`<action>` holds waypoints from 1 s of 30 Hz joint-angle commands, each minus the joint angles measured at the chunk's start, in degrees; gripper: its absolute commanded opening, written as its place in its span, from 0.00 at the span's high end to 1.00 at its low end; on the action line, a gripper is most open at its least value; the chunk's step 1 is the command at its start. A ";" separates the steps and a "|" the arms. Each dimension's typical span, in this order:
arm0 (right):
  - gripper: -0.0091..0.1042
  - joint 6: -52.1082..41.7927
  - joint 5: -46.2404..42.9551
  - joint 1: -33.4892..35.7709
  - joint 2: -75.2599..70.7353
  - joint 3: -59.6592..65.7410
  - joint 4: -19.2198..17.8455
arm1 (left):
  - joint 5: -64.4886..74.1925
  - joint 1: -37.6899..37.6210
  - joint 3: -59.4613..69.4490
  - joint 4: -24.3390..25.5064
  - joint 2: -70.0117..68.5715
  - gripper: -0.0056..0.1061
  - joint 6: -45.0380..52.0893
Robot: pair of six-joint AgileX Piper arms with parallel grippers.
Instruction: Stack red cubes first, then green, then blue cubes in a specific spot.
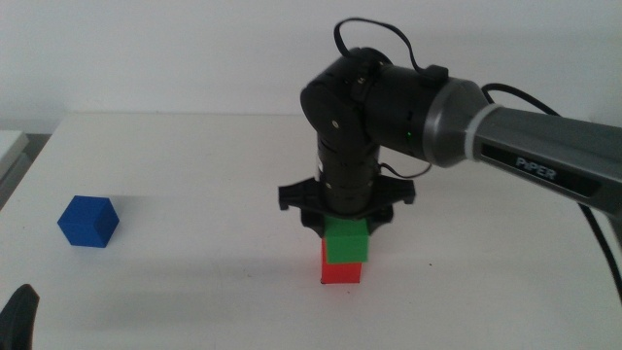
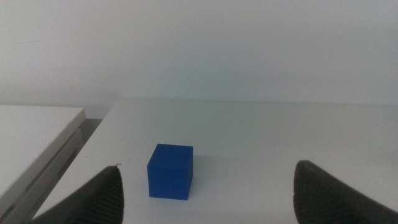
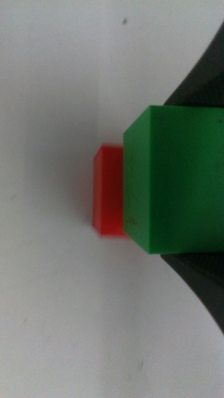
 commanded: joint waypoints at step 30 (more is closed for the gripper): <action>0.65 2.07 -5.87 0.14 -1.27 3.85 -1.84 | -0.69 -0.36 0.03 0.04 -0.23 0.11 0.00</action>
